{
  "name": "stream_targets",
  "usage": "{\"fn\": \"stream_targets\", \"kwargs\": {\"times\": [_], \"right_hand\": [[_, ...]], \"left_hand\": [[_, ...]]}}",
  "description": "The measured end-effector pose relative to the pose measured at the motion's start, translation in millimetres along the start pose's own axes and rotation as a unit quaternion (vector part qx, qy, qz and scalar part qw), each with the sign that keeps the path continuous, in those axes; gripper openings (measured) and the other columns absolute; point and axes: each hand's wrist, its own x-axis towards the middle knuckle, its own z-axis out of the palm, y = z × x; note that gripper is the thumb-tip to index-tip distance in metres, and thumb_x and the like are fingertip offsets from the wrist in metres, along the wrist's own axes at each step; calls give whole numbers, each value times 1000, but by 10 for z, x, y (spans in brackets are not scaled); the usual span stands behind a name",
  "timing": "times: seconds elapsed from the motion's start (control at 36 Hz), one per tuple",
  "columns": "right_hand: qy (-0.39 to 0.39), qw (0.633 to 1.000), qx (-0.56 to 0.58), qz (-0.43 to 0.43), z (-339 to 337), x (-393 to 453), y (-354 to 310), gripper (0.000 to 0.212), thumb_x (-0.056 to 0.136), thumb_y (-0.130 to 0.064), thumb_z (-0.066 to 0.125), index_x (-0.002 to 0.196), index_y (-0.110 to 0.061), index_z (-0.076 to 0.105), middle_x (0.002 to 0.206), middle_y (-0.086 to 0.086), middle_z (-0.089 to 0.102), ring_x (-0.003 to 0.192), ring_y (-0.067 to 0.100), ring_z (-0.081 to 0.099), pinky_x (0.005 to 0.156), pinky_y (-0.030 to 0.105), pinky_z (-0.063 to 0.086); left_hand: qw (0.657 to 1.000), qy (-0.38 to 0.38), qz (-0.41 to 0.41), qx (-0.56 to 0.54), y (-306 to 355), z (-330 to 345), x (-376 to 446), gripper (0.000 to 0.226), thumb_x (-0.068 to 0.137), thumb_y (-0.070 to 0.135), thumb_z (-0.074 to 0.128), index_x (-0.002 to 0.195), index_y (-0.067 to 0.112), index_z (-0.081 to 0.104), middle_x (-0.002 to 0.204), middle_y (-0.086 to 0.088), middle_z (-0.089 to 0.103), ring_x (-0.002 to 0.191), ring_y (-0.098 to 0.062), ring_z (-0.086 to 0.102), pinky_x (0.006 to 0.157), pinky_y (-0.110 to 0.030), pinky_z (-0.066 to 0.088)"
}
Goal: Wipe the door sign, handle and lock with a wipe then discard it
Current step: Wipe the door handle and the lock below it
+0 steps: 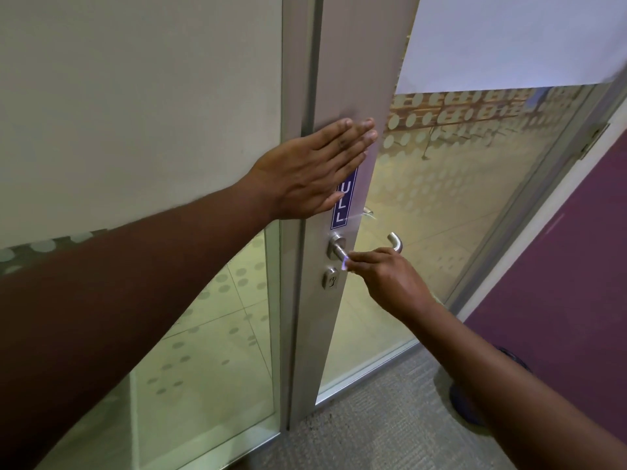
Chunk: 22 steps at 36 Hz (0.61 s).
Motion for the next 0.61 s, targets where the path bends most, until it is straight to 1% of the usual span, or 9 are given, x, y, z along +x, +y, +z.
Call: {"fn": "stream_targets", "kwargs": {"times": [0.06, 0.11, 0.17, 0.22, 0.31, 0.36, 0.42, 0.5, 0.61], "right_hand": [[-18, 1000, 5, -4, -72, -7, 126, 33, 87, 1, 68, 113, -19, 76, 120, 0, 72, 91, 31, 69, 75, 41, 58], [-25, 999, 29, 18, -143, -4, 308, 31, 86, 2, 70, 109, -17, 77, 116, 1, 74, 97, 27, 73, 86, 39, 58], [-15, 996, 50, 74, -219, 4, 520, 29, 85, 3, 71, 105, -16, 79, 109, 2, 76, 99, 22, 73, 87, 22, 52], [23, 987, 73, 138, -274, 22, 717, 27, 84, 4, 71, 101, -15, 79, 102, 3, 77, 91, 20, 74, 74, 12, 42], [55, 978, 98, 174, -288, 86, 879, 26, 86, 4, 67, 103, -12, 78, 104, 4, 77, 93, 19, 72, 83, 20, 49], [42, 980, 107, 162, -275, 156, 895, 26, 86, 5, 66, 103, -9, 78, 107, 6, 76, 96, 21, 72, 90, 30, 54], [2, 984, 102, 143, -247, 228, 889, 27, 85, 6, 65, 104, -9, 78, 110, 6, 75, 99, 22, 71, 92, 29, 53], [-85, 987, 57, 122, -193, 285, 870, 31, 85, 6, 64, 106, -12, 77, 107, 6, 75, 93, 23, 70, 86, 34, 56], [-107, 989, 13, 106, -182, 243, 856, 34, 84, 8, 60, 104, -14, 76, 102, 7, 76, 89, 27, 69, 78, 38, 56]], "left_hand": [[1000, -3, 0, 0, 1, -3, 2, 73, 105, 44, -4, 158, -6, 1, 167, -29, 3, 156, -40, 5, 129, -46, 11], [1000, -4, -1, -3, -1, -7, 3, 73, 105, 45, -4, 157, -6, 0, 166, -29, 3, 156, -40, 5, 129, -46, 11], [1000, -4, -2, -3, -1, -6, 3, 73, 105, 45, -6, 157, -6, -1, 166, -29, 3, 156, -40, 6, 129, -46, 11], [1000, -4, -2, -1, 3, 1, 5, 74, 105, 45, -6, 157, -6, 0, 166, -29, 3, 156, -40, 6, 129, -46, 11], [1000, -6, -6, -8, -2, 1, 8, 74, 106, 46, -3, 159, -6, 2, 166, -30, 2, 156, -41, 4, 128, -47, 11], [1000, -8, -8, -14, -7, -6, 12, 75, 106, 47, -2, 159, -6, 2, 166, -30, 2, 156, -42, 4, 128, -47, 12], [1000, -5, -9, -16, -6, -6, 17, 75, 106, 47, -1, 159, -6, 4, 166, -30, 3, 156, -41, 5, 128, -48, 13], [1000, -5, -9, -14, -5, -2, 14, 74, 106, 46, -2, 159, -6, 3, 166, -31, 3, 156, -42, 5, 128, -48, 13], [1000, -11, -7, -11, -9, -3, 10, 75, 105, 46, -5, 159, -6, 2, 166, -31, 4, 156, -42, 5, 128, -47, 12]]}}
